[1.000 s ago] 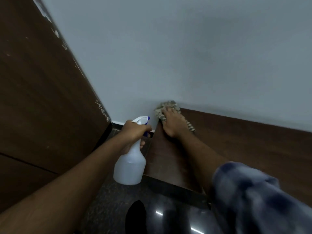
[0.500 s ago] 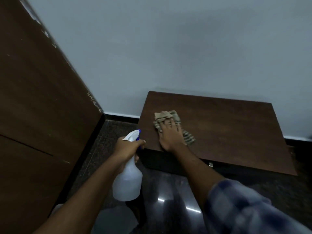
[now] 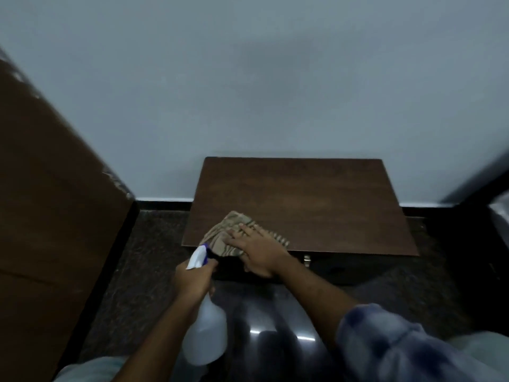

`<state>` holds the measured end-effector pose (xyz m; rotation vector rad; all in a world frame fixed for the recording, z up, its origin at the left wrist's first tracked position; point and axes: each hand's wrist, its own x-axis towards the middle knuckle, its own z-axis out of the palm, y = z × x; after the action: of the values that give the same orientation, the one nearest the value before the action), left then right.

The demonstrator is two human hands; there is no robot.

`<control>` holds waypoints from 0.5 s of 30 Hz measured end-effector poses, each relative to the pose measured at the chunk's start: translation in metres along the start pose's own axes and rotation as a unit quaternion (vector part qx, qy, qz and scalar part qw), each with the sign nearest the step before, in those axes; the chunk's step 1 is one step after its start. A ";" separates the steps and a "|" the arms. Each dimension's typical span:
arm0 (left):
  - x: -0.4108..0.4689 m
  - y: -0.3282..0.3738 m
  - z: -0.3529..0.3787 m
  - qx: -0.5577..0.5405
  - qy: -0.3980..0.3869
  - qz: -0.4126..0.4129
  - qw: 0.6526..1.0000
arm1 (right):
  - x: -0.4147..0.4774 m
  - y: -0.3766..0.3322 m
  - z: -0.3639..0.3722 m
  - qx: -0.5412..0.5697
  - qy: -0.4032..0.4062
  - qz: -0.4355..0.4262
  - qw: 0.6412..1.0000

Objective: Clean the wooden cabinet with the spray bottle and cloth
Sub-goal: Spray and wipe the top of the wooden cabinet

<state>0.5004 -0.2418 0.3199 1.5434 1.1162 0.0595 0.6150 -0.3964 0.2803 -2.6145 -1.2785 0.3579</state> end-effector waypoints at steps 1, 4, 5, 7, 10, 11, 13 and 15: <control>0.000 -0.003 0.003 0.001 -0.016 -0.003 1.000 | -0.016 0.024 -0.006 0.010 0.036 0.077 0.996; -0.005 -0.001 0.025 0.013 -0.066 0.020 0.998 | -0.067 0.078 -0.012 0.029 0.082 0.339 0.937; -0.010 0.002 0.036 0.023 -0.093 0.030 0.995 | -0.085 0.082 -0.009 0.014 0.090 0.322 0.942; -0.026 0.006 0.062 0.045 -0.153 0.040 0.986 | -0.123 0.086 0.005 -0.014 0.063 0.231 0.971; -0.044 0.008 0.099 0.070 -0.212 0.046 0.974 | -0.160 0.131 -0.009 0.006 0.101 0.332 0.938; -0.049 0.011 0.109 0.075 -0.222 0.044 0.971 | -0.158 0.147 -0.018 0.028 0.121 0.417 0.901; -0.056 0.018 0.128 0.069 -0.229 0.030 0.971 | -0.134 0.150 -0.032 0.068 0.111 0.496 0.859; -0.064 0.025 0.146 0.061 -0.239 0.021 0.969 | -0.114 0.128 -0.021 0.034 0.095 0.380 0.919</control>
<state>0.5664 -0.3888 0.3250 1.5790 0.7120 -0.3429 0.6488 -0.5658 0.2773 -2.8857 -0.1384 0.2388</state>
